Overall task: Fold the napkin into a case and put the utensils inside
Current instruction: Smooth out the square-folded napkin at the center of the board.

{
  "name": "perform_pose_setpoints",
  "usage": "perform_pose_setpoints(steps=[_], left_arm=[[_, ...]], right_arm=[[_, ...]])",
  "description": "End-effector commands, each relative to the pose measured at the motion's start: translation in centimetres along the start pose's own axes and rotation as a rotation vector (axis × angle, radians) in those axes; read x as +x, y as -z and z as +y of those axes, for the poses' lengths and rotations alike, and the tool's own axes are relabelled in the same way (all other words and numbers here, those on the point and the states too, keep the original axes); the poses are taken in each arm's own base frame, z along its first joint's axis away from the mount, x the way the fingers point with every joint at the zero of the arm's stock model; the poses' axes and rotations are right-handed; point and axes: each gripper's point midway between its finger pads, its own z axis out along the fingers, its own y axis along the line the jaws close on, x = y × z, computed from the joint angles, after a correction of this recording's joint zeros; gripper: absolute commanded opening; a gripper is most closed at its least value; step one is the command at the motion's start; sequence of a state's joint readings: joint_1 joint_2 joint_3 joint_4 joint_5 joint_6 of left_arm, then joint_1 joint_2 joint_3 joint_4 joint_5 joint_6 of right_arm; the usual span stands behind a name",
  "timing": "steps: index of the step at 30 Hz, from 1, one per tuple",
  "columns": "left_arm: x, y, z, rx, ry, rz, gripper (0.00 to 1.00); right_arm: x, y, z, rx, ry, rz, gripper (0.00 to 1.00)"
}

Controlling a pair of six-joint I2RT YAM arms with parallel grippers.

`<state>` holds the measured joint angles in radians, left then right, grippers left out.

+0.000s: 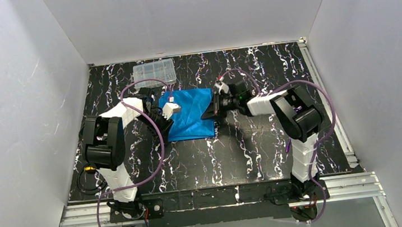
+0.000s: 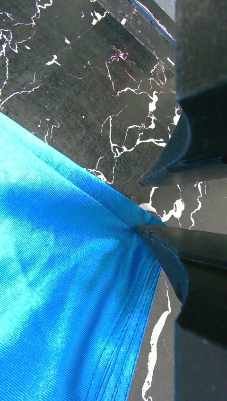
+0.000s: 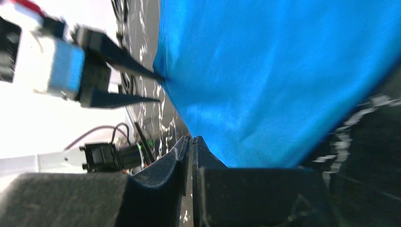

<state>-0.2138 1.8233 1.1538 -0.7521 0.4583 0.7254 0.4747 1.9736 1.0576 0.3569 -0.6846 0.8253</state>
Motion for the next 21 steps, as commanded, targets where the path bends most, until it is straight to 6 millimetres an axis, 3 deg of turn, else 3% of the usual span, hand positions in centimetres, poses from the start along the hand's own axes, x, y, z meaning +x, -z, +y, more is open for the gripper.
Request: perform_pose_setpoints(steps=[1,9,15,18,21], left_arm=[[0.7,0.4,0.5,-0.039,-0.024,0.035,0.35],[0.8,0.3,0.6,-0.041,-0.025,0.042,0.35],[1.1,0.2,0.7,-0.045,-0.03,0.054,0.35],[1.3,0.2,0.9,-0.051,-0.035,0.061,0.35],[1.4,0.1,0.9,-0.051,-0.037,0.064,0.35]], right_arm=[[3.8,-0.9,0.3,-0.034,-0.035,0.061,0.16],[8.2,0.2,-3.5,0.037,-0.118,0.139,0.14],[8.7,1.7,-5.8,0.103,-0.139,0.15,0.13],[8.1,2.4,-5.8,0.099,-0.142,0.151,0.14],[6.9,2.9,-3.6,0.027,-0.115,0.162,0.2]])
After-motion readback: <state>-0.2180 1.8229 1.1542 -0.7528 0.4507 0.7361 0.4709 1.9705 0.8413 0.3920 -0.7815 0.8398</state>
